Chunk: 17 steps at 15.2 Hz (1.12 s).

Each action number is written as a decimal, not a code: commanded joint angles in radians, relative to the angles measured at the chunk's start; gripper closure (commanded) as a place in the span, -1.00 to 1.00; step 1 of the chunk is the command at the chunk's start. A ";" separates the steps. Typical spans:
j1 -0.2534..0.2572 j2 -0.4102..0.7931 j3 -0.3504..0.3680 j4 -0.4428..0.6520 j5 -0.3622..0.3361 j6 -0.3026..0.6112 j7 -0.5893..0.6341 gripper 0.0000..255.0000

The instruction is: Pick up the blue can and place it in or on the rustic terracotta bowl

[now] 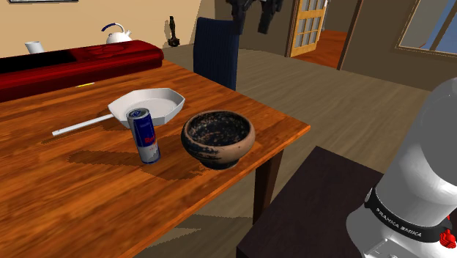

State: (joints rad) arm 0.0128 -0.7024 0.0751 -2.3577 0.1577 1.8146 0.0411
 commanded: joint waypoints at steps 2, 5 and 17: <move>0.014 0.061 0.056 -0.003 0.014 0.075 0.045 -1.00; 0.025 0.138 0.109 0.003 0.018 0.152 0.089 -1.00; 0.033 0.531 0.314 0.147 -0.094 0.409 0.318 -1.00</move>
State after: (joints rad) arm 0.0435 -0.2087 0.3690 -2.2287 0.0831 2.2047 0.3278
